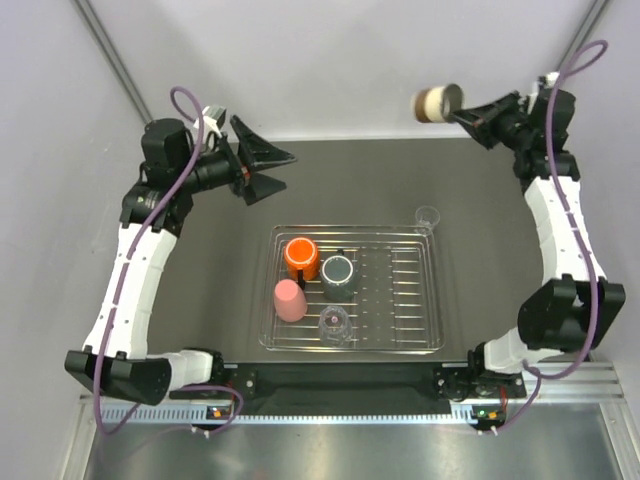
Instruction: Load the cups into the dish rack
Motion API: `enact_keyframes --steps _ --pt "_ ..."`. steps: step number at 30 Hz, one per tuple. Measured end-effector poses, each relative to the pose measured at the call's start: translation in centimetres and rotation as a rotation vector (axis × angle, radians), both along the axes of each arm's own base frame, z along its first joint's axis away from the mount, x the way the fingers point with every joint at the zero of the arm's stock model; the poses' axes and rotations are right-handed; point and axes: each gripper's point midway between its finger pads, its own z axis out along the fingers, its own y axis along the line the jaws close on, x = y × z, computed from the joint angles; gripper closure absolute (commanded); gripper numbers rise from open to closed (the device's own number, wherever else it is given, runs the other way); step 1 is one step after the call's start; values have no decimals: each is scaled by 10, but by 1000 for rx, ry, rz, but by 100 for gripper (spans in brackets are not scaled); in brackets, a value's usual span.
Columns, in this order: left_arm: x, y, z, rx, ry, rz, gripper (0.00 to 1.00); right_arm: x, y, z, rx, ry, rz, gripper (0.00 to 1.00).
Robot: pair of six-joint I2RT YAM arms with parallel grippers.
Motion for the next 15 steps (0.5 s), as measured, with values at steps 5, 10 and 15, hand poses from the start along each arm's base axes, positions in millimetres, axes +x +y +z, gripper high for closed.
enact_keyframes --steps 5,10,15 --pt "-9 -32 32 -98 -124 -93 1 -52 123 62 182 -172 377 100" --pt "-24 -52 58 -144 -257 -163 1 -109 198 73 296 -176 654 100" --pt "-27 -55 73 -167 -346 -154 1 -145 210 89 351 -206 746 100"
